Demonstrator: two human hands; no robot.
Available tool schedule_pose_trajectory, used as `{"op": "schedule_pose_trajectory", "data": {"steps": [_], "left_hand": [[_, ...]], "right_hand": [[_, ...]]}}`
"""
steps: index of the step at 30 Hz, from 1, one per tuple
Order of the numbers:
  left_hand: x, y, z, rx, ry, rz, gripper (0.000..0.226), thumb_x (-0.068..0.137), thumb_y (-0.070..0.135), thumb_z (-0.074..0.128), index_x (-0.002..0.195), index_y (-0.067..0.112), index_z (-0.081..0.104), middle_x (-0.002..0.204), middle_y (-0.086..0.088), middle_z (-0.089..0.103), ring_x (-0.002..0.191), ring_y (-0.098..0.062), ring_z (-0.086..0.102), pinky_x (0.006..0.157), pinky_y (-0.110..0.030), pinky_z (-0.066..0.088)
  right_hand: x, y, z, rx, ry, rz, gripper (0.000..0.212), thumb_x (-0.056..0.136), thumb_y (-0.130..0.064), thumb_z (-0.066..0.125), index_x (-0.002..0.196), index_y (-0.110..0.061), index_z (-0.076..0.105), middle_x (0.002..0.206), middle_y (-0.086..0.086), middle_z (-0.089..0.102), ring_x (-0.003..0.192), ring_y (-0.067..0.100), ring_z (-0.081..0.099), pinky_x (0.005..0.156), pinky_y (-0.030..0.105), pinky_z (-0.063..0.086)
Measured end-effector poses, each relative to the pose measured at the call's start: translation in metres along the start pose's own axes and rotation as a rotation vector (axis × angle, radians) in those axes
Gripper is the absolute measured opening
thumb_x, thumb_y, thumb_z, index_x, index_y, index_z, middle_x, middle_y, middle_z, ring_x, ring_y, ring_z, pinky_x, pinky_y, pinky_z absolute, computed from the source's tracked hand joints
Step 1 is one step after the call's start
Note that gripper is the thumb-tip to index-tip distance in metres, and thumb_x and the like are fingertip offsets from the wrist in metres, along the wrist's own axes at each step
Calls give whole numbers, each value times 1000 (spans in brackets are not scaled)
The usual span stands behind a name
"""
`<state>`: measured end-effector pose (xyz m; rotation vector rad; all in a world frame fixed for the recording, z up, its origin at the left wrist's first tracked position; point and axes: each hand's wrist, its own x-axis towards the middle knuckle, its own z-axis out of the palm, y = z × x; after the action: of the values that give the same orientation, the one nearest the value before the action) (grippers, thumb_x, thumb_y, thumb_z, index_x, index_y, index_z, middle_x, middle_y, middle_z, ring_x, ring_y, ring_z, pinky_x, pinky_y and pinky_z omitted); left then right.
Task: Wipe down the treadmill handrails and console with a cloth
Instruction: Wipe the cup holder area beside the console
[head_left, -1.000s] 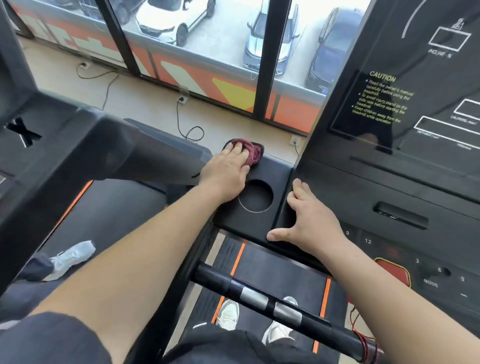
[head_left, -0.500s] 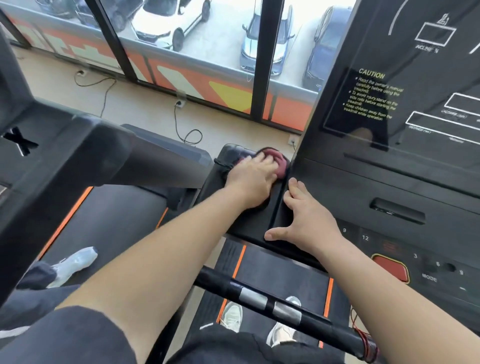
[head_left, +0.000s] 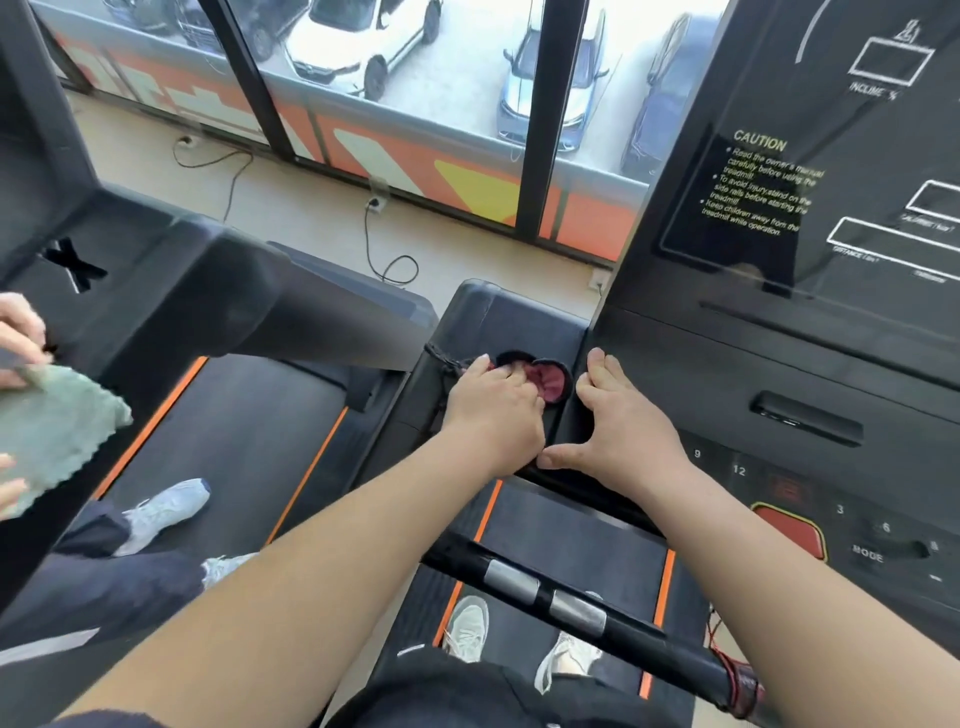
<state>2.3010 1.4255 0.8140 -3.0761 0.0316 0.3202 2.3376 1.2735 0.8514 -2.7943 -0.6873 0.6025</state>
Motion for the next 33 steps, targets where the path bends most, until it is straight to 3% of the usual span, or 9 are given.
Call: {"op": "schedule_pose_trajectory", "data": {"steps": [5,9,14,17,19,21,23,27,33], "left_hand": [[-18,0,-9,-223,52,-101,38,110,32,29,108,13,62,110,-9,72,100,-34,66,85,-39,43],[-38,-24,-31,-802,130,-280,38,110,33,35,110,12,67,111,-13,71,108,-36,63,92,-44,48],[-65,-81,-53,-708,566,-486,41,108,45,34,83,22,57,72,-5,68,75,-32,66,72,-41,51],[-77,-68,-36,-504,542,-415,39,108,39,32,100,16,62,88,-12,72,81,-39,62,72,-44,47],[-78,-42,0,-277,230,-233,58,102,44,16,128,17,59,128,-15,66,118,-37,57,99,-51,45],[-76,-28,32,-159,11,-152,68,100,49,13,159,20,29,166,-8,31,153,-28,24,124,-54,16],[-60,-35,36,-166,4,-132,65,103,49,16,163,24,15,172,-3,14,158,-24,8,127,-52,3],[-7,-59,13,-191,-19,-20,59,107,48,20,163,32,13,173,2,9,159,-20,3,128,-50,2],[19,-49,10,-319,23,-167,62,106,47,26,164,28,13,172,-3,11,159,-23,4,128,-50,2]], "right_hand": [[-1,0,-1,-13,-12,13,120,67,-68,81,159,-14,26,170,-9,-8,155,5,-10,120,34,32],[-2,-2,-4,-38,-19,0,116,66,-69,81,156,-12,34,171,-6,-6,156,7,-9,119,35,33],[-3,-6,-7,-73,-36,1,112,68,-68,80,153,-10,37,171,-3,-3,157,10,-6,119,36,32],[-3,-6,-6,-77,-36,4,112,68,-69,80,153,-9,38,171,-3,-4,156,10,-7,119,37,33],[-4,-6,-7,-80,-37,6,115,69,-70,79,156,-10,33,171,-4,-5,156,9,-8,120,37,32],[-4,-5,-6,-79,-39,3,119,69,-70,78,159,-11,27,171,-4,-6,156,9,-9,122,36,28],[-4,-3,-6,-62,-39,2,121,69,-72,77,160,-12,25,171,-4,-6,156,8,-8,123,34,25],[-6,-2,-6,-51,-44,-9,124,66,-74,77,160,-12,26,171,-6,-5,156,7,-8,123,32,24],[-6,0,-4,-76,-41,-21,126,67,-72,78,162,-12,19,171,-6,-6,156,8,-9,123,32,23]]}}
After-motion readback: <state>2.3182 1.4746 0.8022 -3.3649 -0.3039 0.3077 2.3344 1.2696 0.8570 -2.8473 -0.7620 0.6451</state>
